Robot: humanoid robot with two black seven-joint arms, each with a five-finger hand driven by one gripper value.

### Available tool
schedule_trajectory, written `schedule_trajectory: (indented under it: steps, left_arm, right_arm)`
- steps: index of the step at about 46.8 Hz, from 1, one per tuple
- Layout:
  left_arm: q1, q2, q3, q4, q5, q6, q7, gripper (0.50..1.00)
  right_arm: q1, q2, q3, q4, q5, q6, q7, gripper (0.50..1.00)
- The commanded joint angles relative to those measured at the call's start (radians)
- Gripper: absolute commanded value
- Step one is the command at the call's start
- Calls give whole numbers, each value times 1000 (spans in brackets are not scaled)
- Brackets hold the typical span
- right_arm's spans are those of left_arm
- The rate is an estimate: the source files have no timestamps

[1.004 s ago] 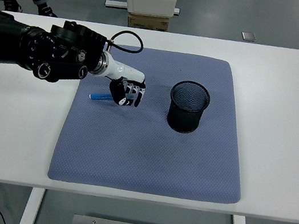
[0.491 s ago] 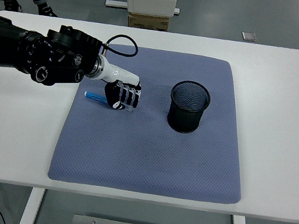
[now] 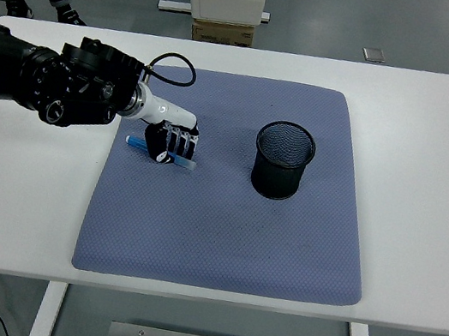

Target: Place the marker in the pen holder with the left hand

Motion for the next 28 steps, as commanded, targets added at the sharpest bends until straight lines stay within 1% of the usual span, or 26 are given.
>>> schedule_trajectory:
  steps: [1, 5, 6, 8, 16, 20, 24, 28]
  left_arm:
    - [-1, -2, 0, 0, 7, 13, 1, 596]
    - [2, -5, 3, -2, 38, 26, 1, 593]
    - [2, -6, 3, -3, 59, 45, 1, 590]
    - [2, -6, 3, -3, 61, 46, 1, 590]
    - [2, -6, 3, -6, 61, 36, -1, 599]
    - [0, -6, 3, -6, 60, 23, -13, 601]
    - [0, -6, 3, -6, 60, 14, -14, 601]
    - [0, -8, 3, -6, 60, 16, -14, 601]
  right_arm:
    - [0, 0, 0, 0, 0, 0, 0, 1000]
    - [0, 0, 0, 0, 0, 0, 0, 1000]
    - [0, 0, 0, 0, 0, 0, 0, 1000]
    - [0, 0, 0, 0, 0, 0, 0, 1000]
    - [0, 0, 0, 0, 0, 0, 0, 1000]
    - [0, 0, 0, 0, 0, 0, 0, 1000]
    - [0, 0, 0, 0, 0, 0, 0, 1000]
    - [1, 0, 0, 0, 0, 0, 0, 1000]
